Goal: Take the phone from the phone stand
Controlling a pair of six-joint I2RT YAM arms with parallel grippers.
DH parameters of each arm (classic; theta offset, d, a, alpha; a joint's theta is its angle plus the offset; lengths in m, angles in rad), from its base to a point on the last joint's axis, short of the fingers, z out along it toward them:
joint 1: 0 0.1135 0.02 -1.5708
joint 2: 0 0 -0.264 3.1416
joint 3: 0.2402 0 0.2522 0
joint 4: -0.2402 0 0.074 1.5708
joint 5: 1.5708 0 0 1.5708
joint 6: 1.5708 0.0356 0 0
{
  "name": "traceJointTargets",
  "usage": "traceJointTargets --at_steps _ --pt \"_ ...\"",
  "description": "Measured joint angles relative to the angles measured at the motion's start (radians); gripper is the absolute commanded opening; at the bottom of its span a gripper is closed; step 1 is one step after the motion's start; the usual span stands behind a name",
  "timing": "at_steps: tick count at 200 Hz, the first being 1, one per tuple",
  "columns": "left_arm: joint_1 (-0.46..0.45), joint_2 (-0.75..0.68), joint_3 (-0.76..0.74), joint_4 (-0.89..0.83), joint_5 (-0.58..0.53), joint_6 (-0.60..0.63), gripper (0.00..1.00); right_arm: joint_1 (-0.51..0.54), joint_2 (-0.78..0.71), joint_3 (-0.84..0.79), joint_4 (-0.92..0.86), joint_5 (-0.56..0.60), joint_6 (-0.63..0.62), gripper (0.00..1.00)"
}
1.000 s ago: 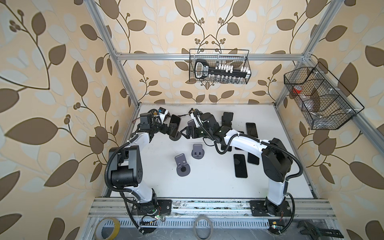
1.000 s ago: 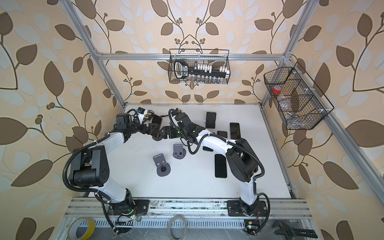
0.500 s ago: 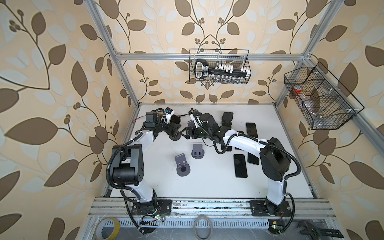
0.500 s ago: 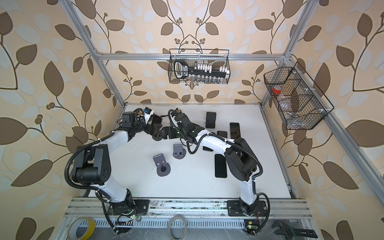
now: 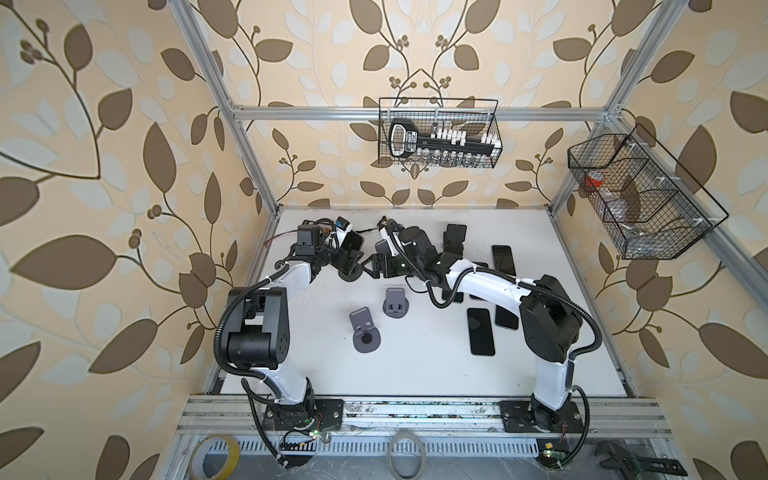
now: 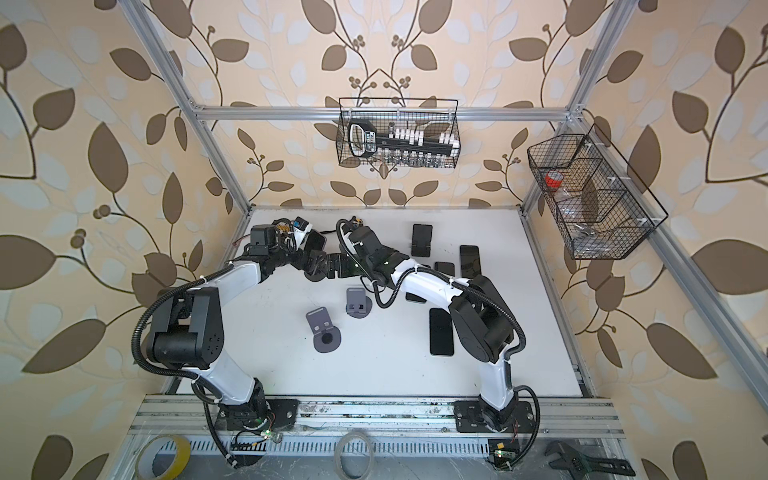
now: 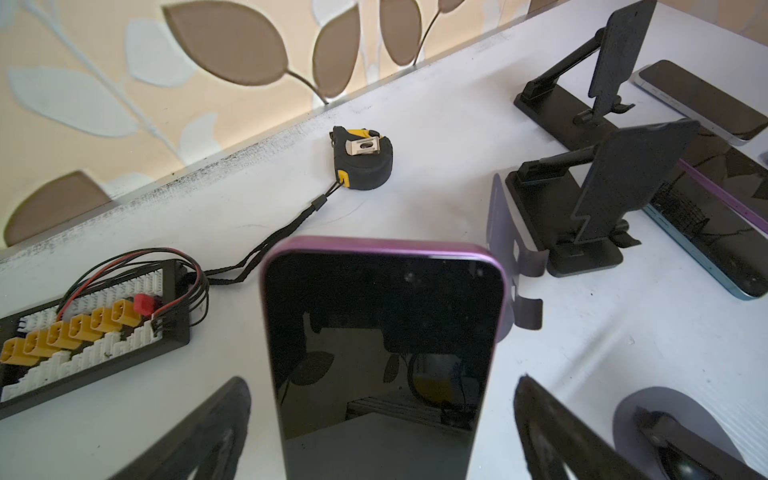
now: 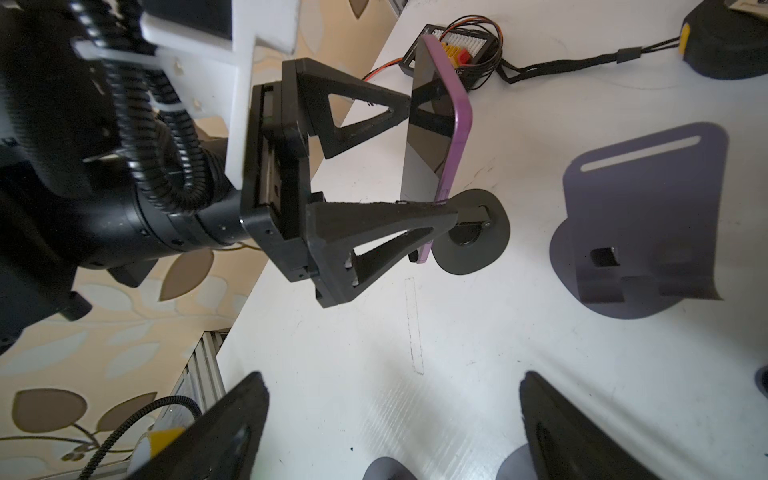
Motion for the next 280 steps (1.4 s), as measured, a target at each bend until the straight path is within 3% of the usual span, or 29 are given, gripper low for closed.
traceJointTargets --at_steps 115,242,280 --pt "0.000 0.028 0.003 0.001 0.005 -0.022 0.94 0.000 -0.041 -0.021 0.000 0.000 0.002 0.94" --pt "0.001 0.029 0.006 0.000 0.010 -0.026 0.83 0.000 -0.041 -0.023 0.000 0.000 0.013 0.94" --pt "0.001 0.034 0.019 -0.008 0.016 -0.026 0.85 0.000 -0.048 -0.038 0.001 -0.002 0.016 0.93"
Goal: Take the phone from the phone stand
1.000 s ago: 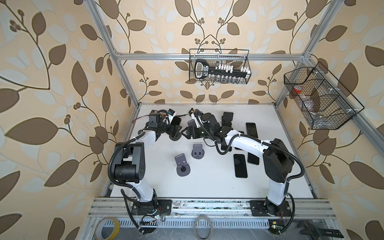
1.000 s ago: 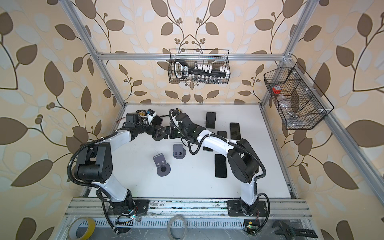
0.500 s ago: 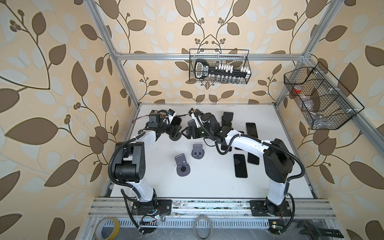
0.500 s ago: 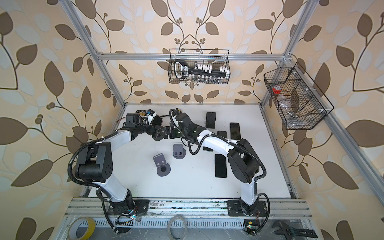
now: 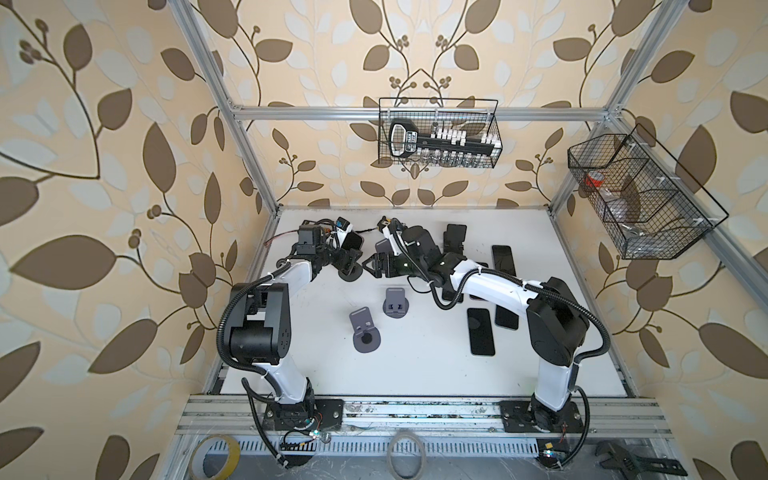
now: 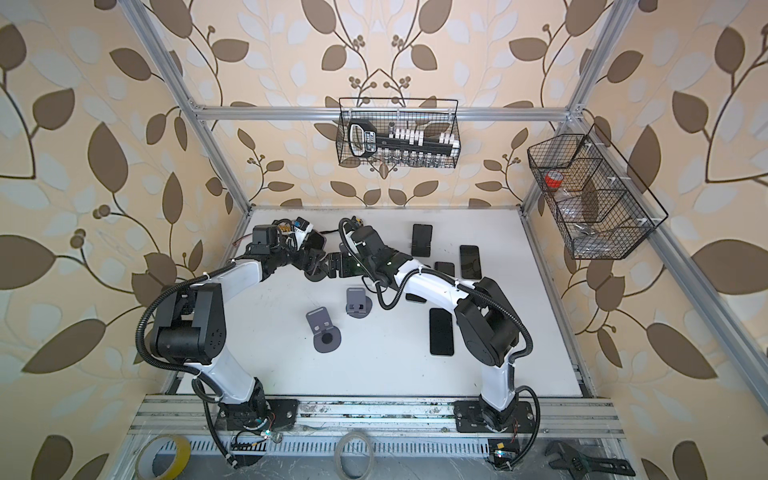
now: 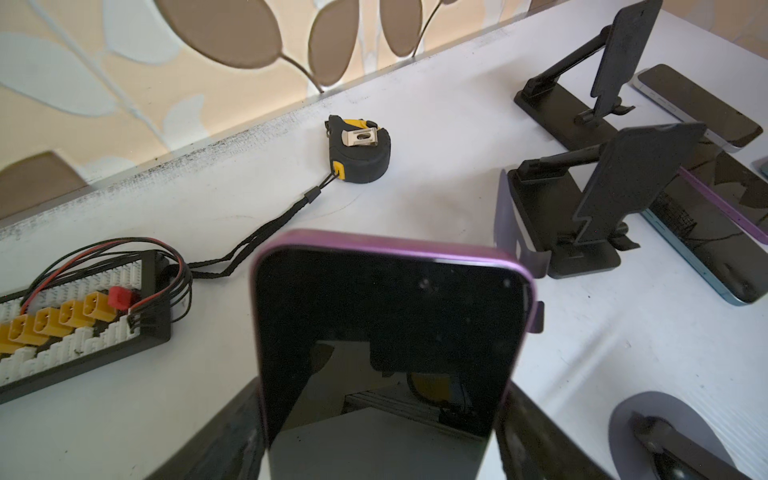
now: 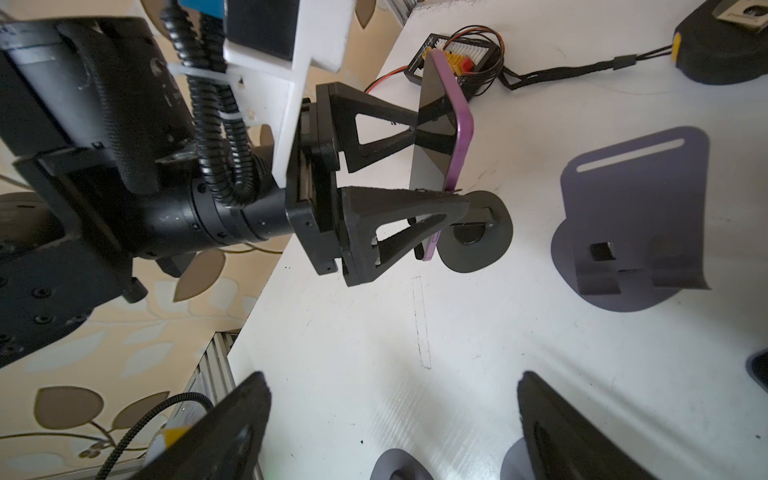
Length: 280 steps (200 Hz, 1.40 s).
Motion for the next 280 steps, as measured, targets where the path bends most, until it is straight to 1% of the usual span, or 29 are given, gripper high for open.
traceJointTargets --at_steps 42,92,124,162,280 --pt "0.006 0.003 0.006 -0.016 0.008 0.000 0.83 0.000 -0.003 -0.007 0.001 -0.015 0.001 0.93" --pt "0.013 0.023 0.015 -0.020 0.012 0.003 0.76 0.000 -0.003 -0.007 0.001 -0.021 0.004 0.93" --pt "0.013 0.024 0.019 -0.021 0.014 0.005 0.68 0.000 -0.003 -0.007 0.001 -0.021 0.004 0.93" --pt "0.013 0.024 0.019 -0.021 0.015 0.004 0.63 0.000 -0.003 -0.007 -0.001 -0.021 0.005 0.92" --pt "0.018 0.024 0.019 -0.020 0.016 -0.003 0.54 0.033 -0.008 -0.007 -0.014 0.003 0.004 0.92"
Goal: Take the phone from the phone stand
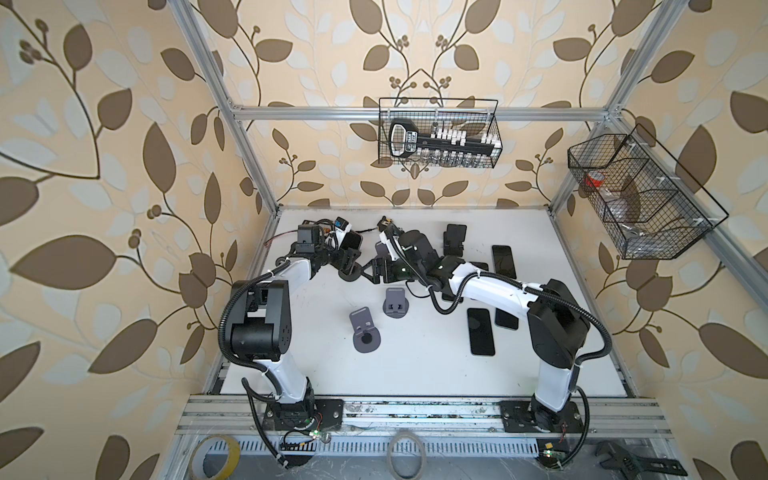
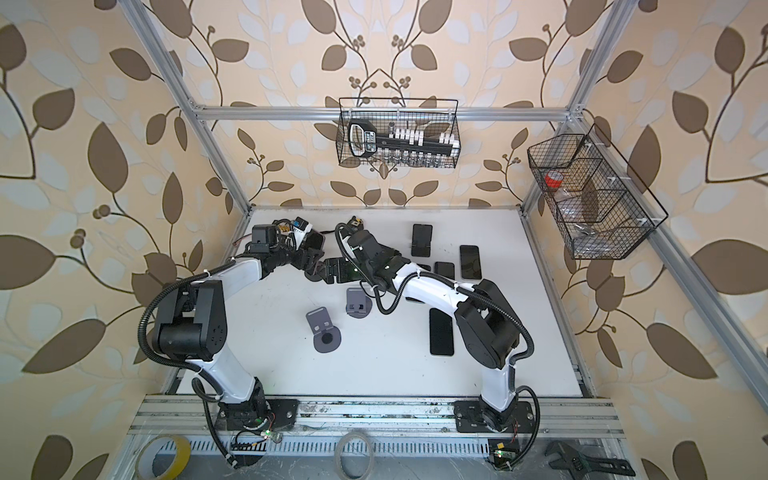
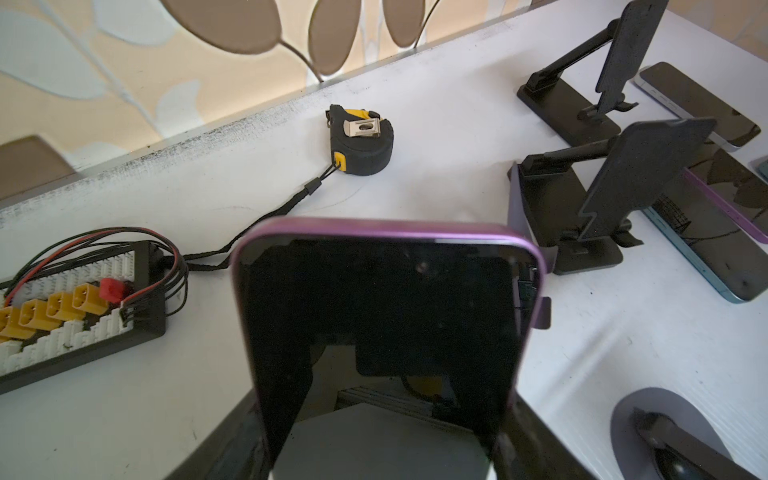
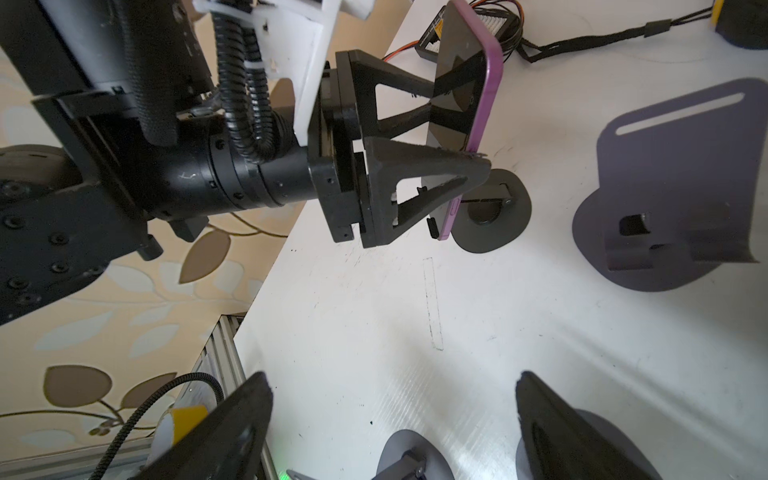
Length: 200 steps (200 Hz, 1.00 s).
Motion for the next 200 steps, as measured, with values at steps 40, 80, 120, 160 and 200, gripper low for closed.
traceJointTargets --at_steps 40,80,120,160,200 --pt "0.002 -0.002 0.000 0.000 0.000 -0.021 0.52 0.008 -0.007 0.000 -0.005 0.011 0.000 0.92" --pt "0.002 -0.007 0.000 -0.004 -0.002 -0.033 0.51 0.010 -0.015 0.000 -0.006 0.019 0.000 0.92" --pt "0.002 -0.027 0.000 -0.010 -0.010 -0.051 0.50 0.011 -0.015 0.000 -0.006 0.022 0.000 0.92" --pt "0.002 -0.046 0.000 -0.016 -0.011 -0.066 0.49 0.011 -0.015 0.000 -0.008 0.022 0.000 0.92" --pt "0.002 -0.047 0.000 -0.016 -0.011 -0.091 0.47 0.013 -0.015 0.000 -0.008 0.023 0.000 0.92"
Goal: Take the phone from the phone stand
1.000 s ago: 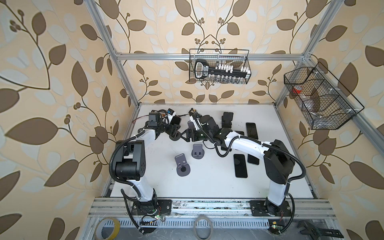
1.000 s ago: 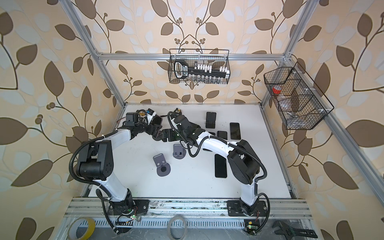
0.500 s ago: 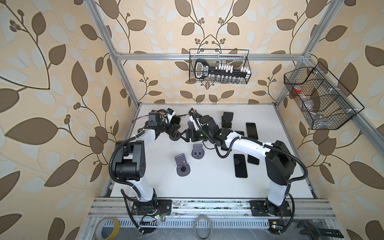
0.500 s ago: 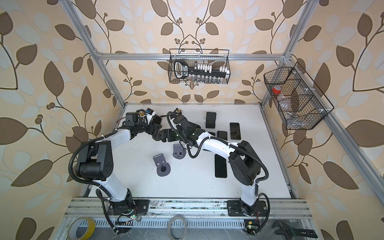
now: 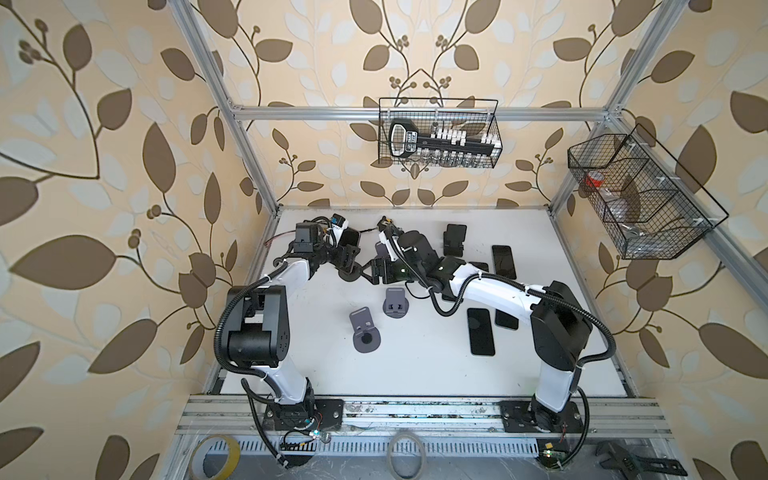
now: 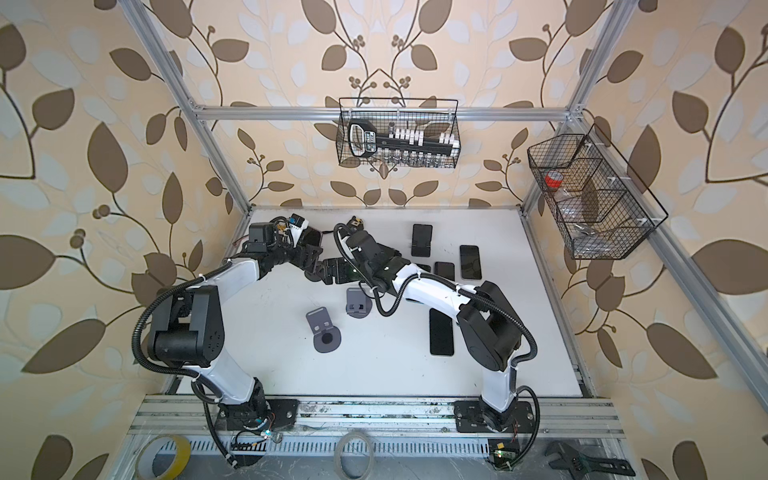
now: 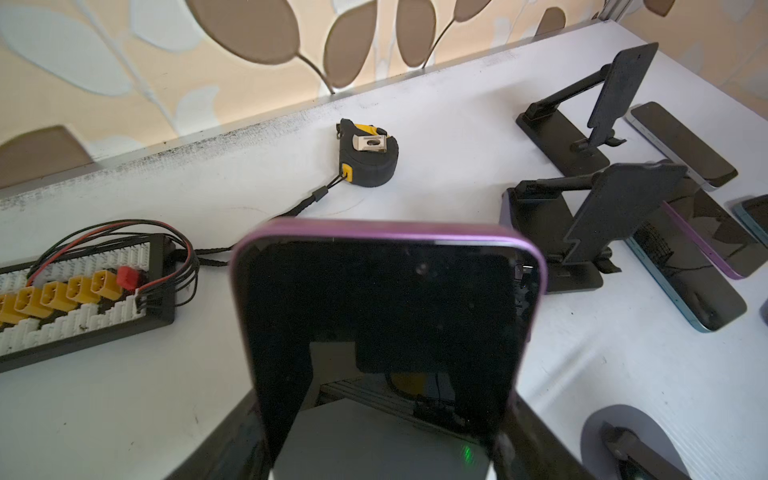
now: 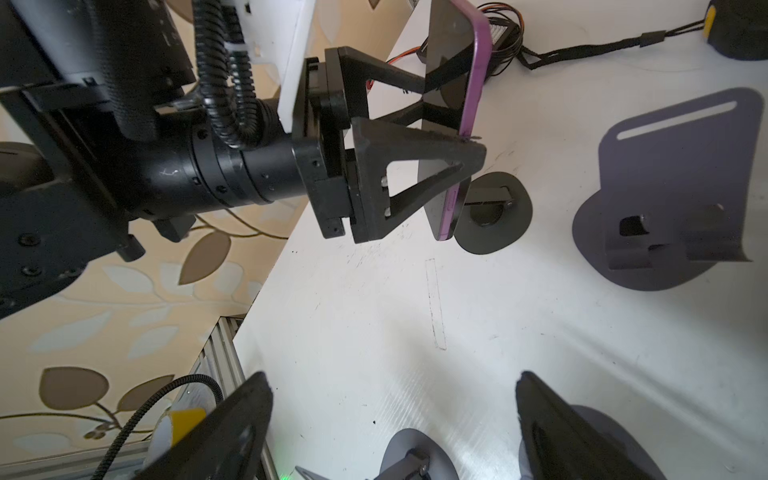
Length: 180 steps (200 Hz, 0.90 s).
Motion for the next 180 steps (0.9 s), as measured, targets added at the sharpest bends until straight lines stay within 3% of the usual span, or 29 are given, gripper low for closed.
traceJointTargets --at_steps 180 --pt "0.000 -0.065 0.037 -0.069 -0.206 -0.174 0.35 0.010 0.000 0.011 -0.001 -0.009 0.000 0.92"
